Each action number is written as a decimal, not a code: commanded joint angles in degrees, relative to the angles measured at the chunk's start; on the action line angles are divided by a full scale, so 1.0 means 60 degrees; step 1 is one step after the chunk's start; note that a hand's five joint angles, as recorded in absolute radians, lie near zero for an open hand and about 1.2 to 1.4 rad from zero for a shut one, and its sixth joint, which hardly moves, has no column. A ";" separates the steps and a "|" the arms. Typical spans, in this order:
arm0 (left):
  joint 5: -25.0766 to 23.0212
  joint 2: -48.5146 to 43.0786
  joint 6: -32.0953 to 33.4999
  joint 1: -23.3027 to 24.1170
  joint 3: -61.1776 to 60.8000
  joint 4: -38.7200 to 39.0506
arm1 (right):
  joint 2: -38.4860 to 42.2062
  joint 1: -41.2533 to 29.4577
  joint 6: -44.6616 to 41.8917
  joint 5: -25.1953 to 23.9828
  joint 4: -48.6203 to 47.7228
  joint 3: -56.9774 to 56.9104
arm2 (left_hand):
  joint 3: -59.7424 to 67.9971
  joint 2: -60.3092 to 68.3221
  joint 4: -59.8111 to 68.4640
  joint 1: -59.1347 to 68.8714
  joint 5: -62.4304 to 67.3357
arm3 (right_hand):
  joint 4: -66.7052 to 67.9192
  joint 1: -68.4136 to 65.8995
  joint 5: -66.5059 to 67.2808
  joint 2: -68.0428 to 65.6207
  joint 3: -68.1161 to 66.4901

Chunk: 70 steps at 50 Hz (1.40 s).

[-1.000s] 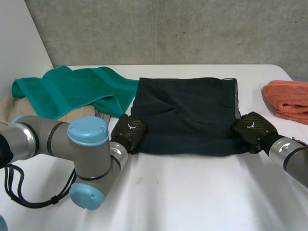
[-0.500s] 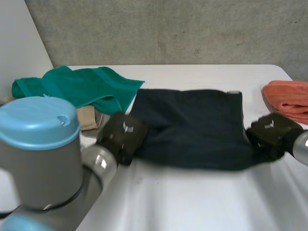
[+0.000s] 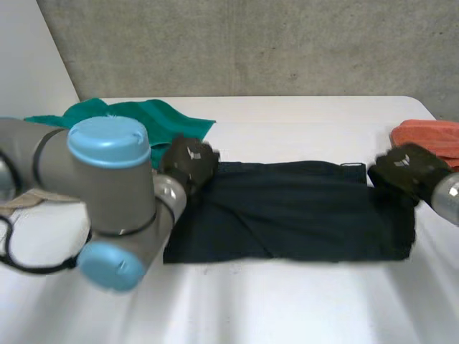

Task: Fold the laundry.

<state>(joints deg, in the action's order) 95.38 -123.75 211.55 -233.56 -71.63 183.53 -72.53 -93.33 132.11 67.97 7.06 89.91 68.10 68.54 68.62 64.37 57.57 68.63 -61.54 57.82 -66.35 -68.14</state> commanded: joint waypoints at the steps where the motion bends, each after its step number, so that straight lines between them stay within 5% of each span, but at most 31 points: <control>1: -0.0003 -0.2033 0.1098 -0.0374 0.1858 0.2179 | 0.2341 -0.1215 0.0510 0.1384 -0.2591 -0.2002 | 0.1983 0.1910 0.1897 0.2605 0.2072 | 0.1894 -0.3077 0.2030 -0.2274 -0.1976; 6: -0.0163 -0.3293 0.1290 -0.0536 0.3074 0.2795 | 0.3824 -0.1466 0.0467 0.1987 -0.4163 -0.3191 | 0.1376 0.1303 0.1290 0.1998 0.1466 | 0.1894 -0.3077 0.2030 -0.2274 -0.1976; 7: -0.0266 -0.3368 0.1275 -0.0521 0.3134 0.2840 | 0.4073 -0.1480 0.0496 0.2046 -0.4382 -0.3381 | -0.1184 -0.1256 -0.1269 -0.0561 -0.1094 | 0.1894 -0.3077 0.2030 -0.2274 -0.1976; 9: -0.0543 -0.3442 0.1246 -0.0463 0.3179 0.2956 | 0.4543 -0.1524 0.0628 0.2178 -0.4720 -0.3734 | -0.9684 -0.9756 -0.9769 -0.9061 -0.9594 | -0.5983 0.4801 -0.5848 0.5604 0.5902; 10: -0.0603 -0.3442 0.1246 -0.0419 0.3179 0.3044 | 0.4645 -0.1554 0.0657 0.2222 -0.4765 -0.3793 | -0.8739 -0.8811 -0.8824 -0.8116 -0.8649 | -0.9772 0.8590 -0.9637 0.9392 0.9691; 18: -0.0414 -0.2728 0.0997 -0.0272 0.2011 0.3440 | 0.3726 -0.1525 0.1711 0.2486 -0.4269 -0.3282 | -0.9684 -0.9756 -0.9769 -0.9061 -0.9594 | -0.9772 0.8590 -0.9637 0.9392 0.9691; 23: -0.0340 -0.1687 0.0953 -0.0331 0.0576 0.3441 | 0.2260 -0.1218 0.2166 0.1784 -0.2629 -0.2359 | -0.9684 -0.9756 -0.9769 -0.9061 -0.9594 | -0.9772 0.8590 -0.9637 0.9392 0.9691; 31: -0.0311 -0.0704 0.0310 -0.0243 -0.1185 0.3382 | 0.1732 -0.0383 0.2210 0.0684 -0.0123 -0.1012 | -0.9684 -0.9756 -0.9769 -0.9061 -0.9594 | -0.8808 0.7625 -0.8672 0.8428 0.8726; 40: -0.0340 0.0029 -0.0687 -0.0111 -0.1802 0.3367 | 0.1410 0.0013 0.2093 0.0713 -0.1496 0.0556 | -0.9684 -0.9756 -0.9769 -0.9061 -0.9594 | -0.8273 0.7090 -0.8137 0.7893 0.8191; 48: -0.0340 0.0088 -0.0731 -0.0111 -0.1655 0.3382 | 0.0091 0.0526 0.2532 0.0553 -0.2363 0.0148 | -0.9684 -0.9756 -0.9769 -0.9061 -0.9594 | -0.8329 0.7146 -0.8193 0.7949 0.8247; 59: -0.0428 0.0249 -0.0761 -0.0111 -0.1568 0.3396 | 0.0397 0.0511 0.3645 -0.0238 0.0184 -0.1448 | -0.9684 -0.9756 -0.9769 -0.9061 -0.9594 | -0.8385 0.7202 -0.8250 0.8005 0.8303; 70: -0.0413 -0.0161 -0.0746 -0.0125 -0.0747 0.3382 | 0.3545 -0.0001 0.4305 -0.0356 0.0728 -0.3543 | -0.9684 -0.9756 -0.9769 -0.9061 -0.9594 | -0.6263 0.5080 -0.6127 0.5883 0.6181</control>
<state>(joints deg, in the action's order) 92.87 -123.53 207.05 -234.31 -77.51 203.83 -59.84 -91.32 157.58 65.33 11.90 74.21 12.16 11.71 11.53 10.92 2.67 19.41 -18.85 9.23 -19.08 -19.36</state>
